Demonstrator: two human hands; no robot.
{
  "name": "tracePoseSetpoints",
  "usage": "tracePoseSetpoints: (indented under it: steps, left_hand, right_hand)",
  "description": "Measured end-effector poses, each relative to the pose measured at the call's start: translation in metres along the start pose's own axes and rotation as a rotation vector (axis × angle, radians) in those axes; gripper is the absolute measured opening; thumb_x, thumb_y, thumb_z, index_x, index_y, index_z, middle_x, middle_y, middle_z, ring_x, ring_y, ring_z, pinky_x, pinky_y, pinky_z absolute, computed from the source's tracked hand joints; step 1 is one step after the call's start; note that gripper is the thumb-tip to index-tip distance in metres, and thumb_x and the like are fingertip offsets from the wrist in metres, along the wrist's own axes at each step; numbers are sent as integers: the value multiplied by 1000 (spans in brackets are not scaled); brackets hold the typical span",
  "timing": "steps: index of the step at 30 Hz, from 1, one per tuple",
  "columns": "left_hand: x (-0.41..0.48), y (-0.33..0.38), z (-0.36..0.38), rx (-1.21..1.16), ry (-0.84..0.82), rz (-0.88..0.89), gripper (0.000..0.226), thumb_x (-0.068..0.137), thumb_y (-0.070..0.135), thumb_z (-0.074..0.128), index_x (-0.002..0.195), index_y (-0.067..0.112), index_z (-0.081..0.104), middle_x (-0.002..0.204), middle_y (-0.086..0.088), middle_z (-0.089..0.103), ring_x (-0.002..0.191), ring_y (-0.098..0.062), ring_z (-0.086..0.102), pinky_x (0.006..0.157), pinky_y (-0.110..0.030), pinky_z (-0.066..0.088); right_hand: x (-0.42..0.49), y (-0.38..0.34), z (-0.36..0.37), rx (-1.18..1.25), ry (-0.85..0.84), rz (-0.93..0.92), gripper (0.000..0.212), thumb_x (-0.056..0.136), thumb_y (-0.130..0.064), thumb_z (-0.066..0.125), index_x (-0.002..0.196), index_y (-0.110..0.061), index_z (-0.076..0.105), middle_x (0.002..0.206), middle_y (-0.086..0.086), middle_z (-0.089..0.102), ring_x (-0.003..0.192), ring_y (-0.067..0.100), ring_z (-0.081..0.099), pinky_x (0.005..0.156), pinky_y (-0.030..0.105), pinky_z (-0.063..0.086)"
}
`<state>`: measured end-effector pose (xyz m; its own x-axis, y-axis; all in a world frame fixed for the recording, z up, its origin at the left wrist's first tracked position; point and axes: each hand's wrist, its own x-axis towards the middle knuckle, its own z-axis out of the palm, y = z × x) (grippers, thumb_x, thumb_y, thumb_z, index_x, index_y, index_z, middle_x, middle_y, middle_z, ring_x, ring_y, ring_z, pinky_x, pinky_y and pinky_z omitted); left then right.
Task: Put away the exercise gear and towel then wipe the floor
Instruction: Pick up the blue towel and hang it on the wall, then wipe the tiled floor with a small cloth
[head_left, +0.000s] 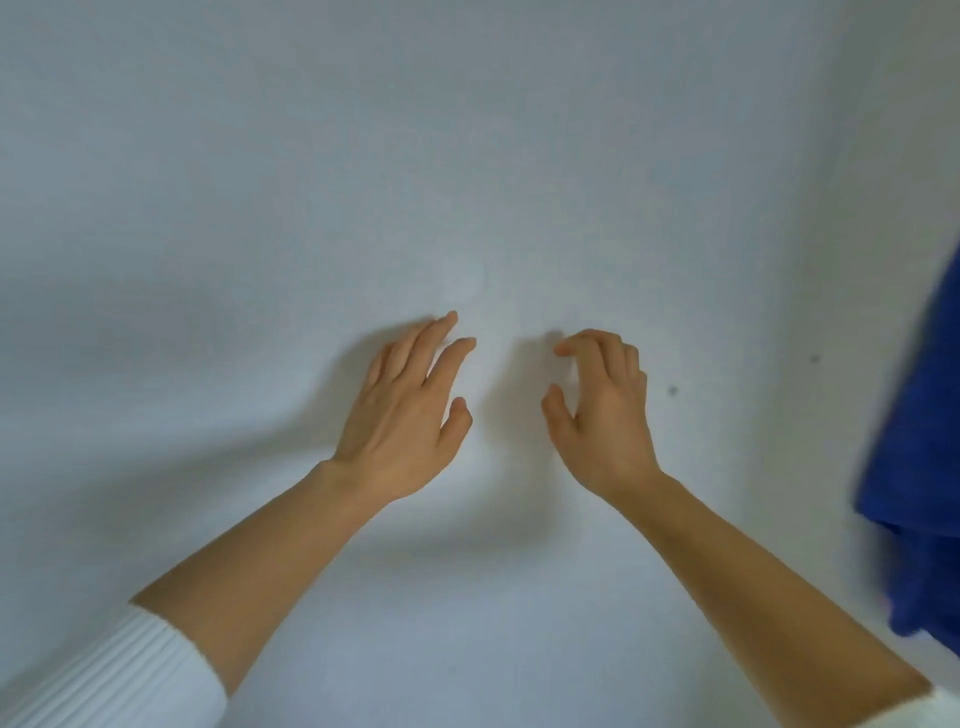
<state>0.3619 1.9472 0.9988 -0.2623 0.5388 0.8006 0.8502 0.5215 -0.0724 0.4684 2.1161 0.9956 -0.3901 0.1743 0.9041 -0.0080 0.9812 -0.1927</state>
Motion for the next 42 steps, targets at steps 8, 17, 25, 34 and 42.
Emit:
tracePoseSetpoints:
  steps: [8, 17, 25, 34, 42]
  left_hand:
    - [-245, -150, -103, 145, -210, -575, 52, 91, 24, 46, 141, 14, 36, 155, -10, 18, 140, -27, 16, 112, -41, 25]
    - [-440, -266, -270, 458, -282, -1026, 54, 93, 29, 42, 144, 21, 26, 156, -7, 12, 143, -22, 9, 115, -38, 14]
    - [-569, -384, -397, 618, -325, -1320, 54, 93, 28, 40, 144, 20, 24, 154, -8, 10, 143, -23, 4, 116, -42, 10]
    - [-688, -547, -560, 805, -270, -1620, 57, 92, 32, 39, 145, 23, 23, 155, -6, 12, 142, -23, 8, 114, -41, 16]
    - [-830, -664, -706, 922, -260, -1749, 57, 90, 29, 42, 144, 22, 23, 154, -8, 13, 141, -24, 9, 114, -42, 15]
  right_hand:
    - [-103, -227, 148, 220, -478, -131, 45, 87, -18, 61, 129, -8, 49, 132, 9, 44, 119, 28, 41, 93, 36, 32]
    - [-172, -497, 250, 484, -773, -433, 47, 91, -26, 54, 136, -18, 40, 139, 0, 36, 126, 20, 32, 101, 33, 27]
    - [-215, -742, 336, 670, -919, -707, 52, 91, -27, 52, 139, -20, 36, 143, -1, 30, 131, 18, 28, 104, 33, 25]
    - [-217, -1025, 423, 726, -1041, -901, 55, 91, -32, 51, 141, -18, 32, 143, 2, 31, 130, 21, 29, 107, 37, 28]
    - [-287, -1276, 462, 770, -1078, -1098, 51, 91, -30, 51, 137, -18, 34, 139, 0, 35, 128, 21, 32, 101, 38, 31]
